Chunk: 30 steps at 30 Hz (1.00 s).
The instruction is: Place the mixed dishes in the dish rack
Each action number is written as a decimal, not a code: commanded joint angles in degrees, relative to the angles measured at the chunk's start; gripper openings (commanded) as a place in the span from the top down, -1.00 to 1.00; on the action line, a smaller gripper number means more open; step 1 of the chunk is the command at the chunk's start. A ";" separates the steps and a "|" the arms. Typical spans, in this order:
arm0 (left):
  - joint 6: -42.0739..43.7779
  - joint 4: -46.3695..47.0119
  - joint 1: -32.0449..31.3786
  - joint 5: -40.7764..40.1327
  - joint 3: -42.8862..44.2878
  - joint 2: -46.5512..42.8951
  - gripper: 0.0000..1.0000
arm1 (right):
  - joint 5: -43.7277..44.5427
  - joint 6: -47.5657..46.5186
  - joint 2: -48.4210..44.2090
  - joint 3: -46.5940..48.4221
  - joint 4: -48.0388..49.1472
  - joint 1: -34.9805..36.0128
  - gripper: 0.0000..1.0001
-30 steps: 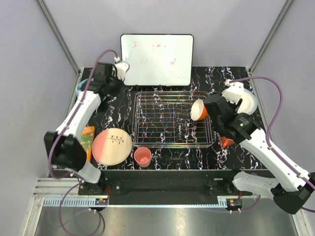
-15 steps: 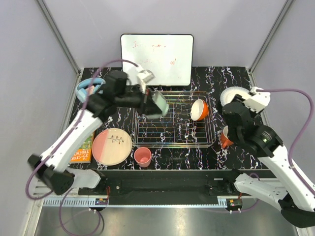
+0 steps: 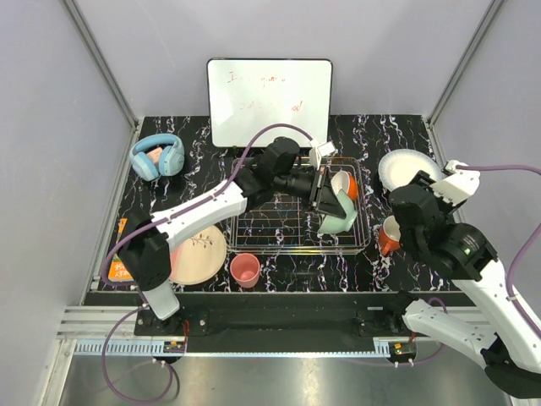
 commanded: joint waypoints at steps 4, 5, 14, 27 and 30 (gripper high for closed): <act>-23.88 32.38 -0.88 -0.59 0.35 5.42 1.00 | 1.41 2.88 1.51 -0.08 -1.62 0.38 -0.25; -25.83 37.45 -0.88 -0.77 0.00 7.08 1.00 | 1.05 2.96 1.51 0.09 -1.71 0.38 -0.25; -39.03 61.50 -0.97 -4.11 -8.53 11.22 1.00 | -0.09 3.32 1.86 1.50 -4.44 0.29 -0.29; -28.76 46.66 -1.32 -5.08 -12.49 11.14 1.00 | -1.14 3.67 -0.33 0.01 -5.05 0.29 -0.32; -27.34 44.54 -1.41 -5.95 -14.33 11.49 1.00 | -1.15 3.75 -1.30 -0.08 -5.58 0.38 -0.32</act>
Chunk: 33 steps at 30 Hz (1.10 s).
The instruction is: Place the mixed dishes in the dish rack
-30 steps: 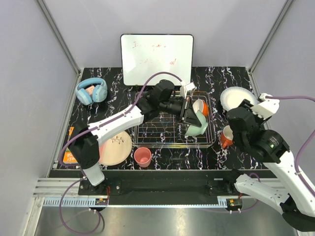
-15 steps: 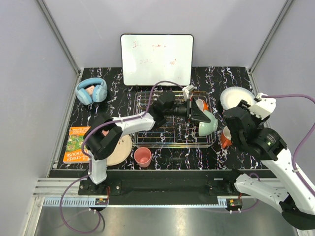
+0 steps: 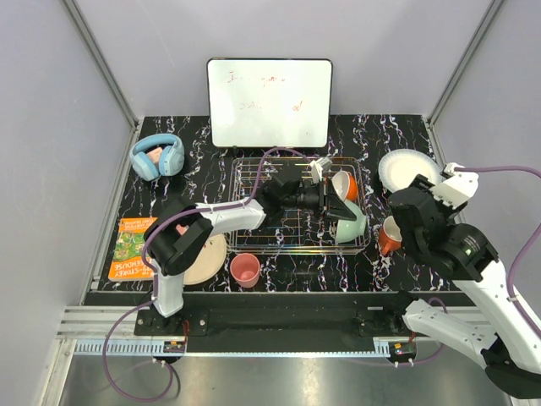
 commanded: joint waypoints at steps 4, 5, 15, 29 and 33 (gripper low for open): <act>5.27 -0.78 -0.60 -2.11 -2.38 -0.53 1.00 | 0.43 1.77 -2.16 -0.96 -0.90 0.29 -0.33; 6.50 -1.74 -0.86 -2.20 -2.12 -0.27 1.00 | 0.43 1.86 -1.98 -1.05 -0.99 0.38 -0.32; 9.49 -6.41 -1.66 -2.73 1.65 3.16 1.00 | -0.54 2.30 -2.16 -1.92 -0.99 0.38 -0.35; 24.16 -24.41 -4.91 -3.60 12.72 1.94 -0.75 | -0.19 2.82 -0.75 -2.10 -0.99 0.38 -0.45; 30.22 -29.16 -5.88 -4.66 15.54 0.09 -0.98 | 1.39 5.45 0.83 -1.22 -2.74 0.38 -0.49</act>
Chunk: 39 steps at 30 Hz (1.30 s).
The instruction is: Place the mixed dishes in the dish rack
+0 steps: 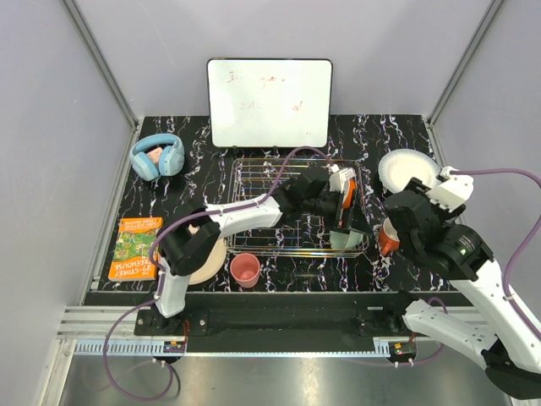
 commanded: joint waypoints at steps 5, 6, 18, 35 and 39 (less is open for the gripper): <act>15.91 -13.78 -1.13 -2.86 7.21 -7.80 -0.98 | 4.68 8.34 5.70 2.37 -4.36 -0.06 -0.49; 17.92 -14.74 -1.13 -2.95 7.39 -8.24 -0.98 | 4.77 10.09 6.05 2.46 -5.40 -0.41 -0.50; 47.08 -38.26 -0.25 -8.12 15.29 -17.45 -0.98 | -13.13 1.50 8.87 -0.26 7.21 -27.27 -0.57; 62.24 -55.62 25.57 -27.49 6.25 -36.89 -0.98 | -54.46 5.79 21.61 -13.01 35.88 -57.45 -0.57; 61.97 -55.53 32.43 -25.54 2.65 -38.39 -0.98 | -56.49 6.85 23.28 -16.96 39.41 -58.77 -0.58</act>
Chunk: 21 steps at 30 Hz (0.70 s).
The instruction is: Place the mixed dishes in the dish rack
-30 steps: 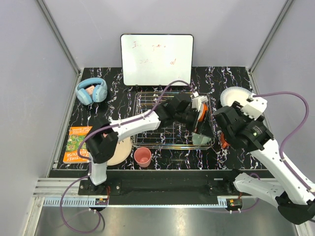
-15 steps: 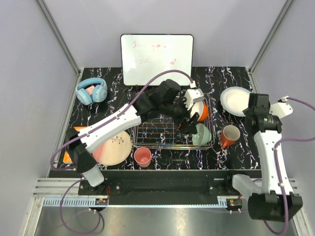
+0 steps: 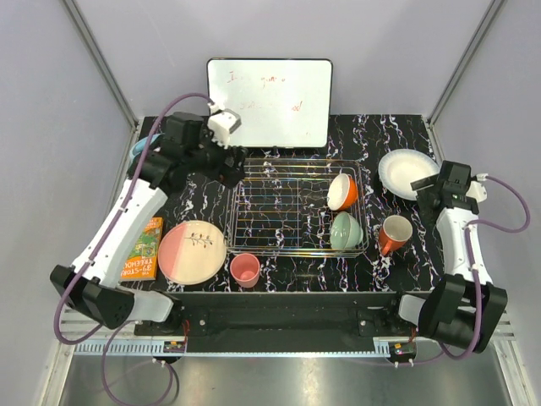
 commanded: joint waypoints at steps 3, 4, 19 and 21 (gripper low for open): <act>0.56 0.07 8.94 2.90 -4.07 -3.07 -0.98 | -3.93 2.09 1.60 -4.38 6.17 -1.59 -0.59; 0.21 0.07 11.21 3.35 -4.07 -2.99 -0.98 | -3.57 2.17 1.60 -4.82 6.43 -1.94 -0.58; 1.08 -0.63 20.02 8.19 -7.50 -3.77 -0.98 | -10.77 4.54 16.09 -9.13 22.68 -7.31 -0.56; 1.52 -0.81 20.63 8.27 -7.50 -3.86 -0.98 | -11.04 4.64 17.24 -8.61 24.17 -7.31 -0.54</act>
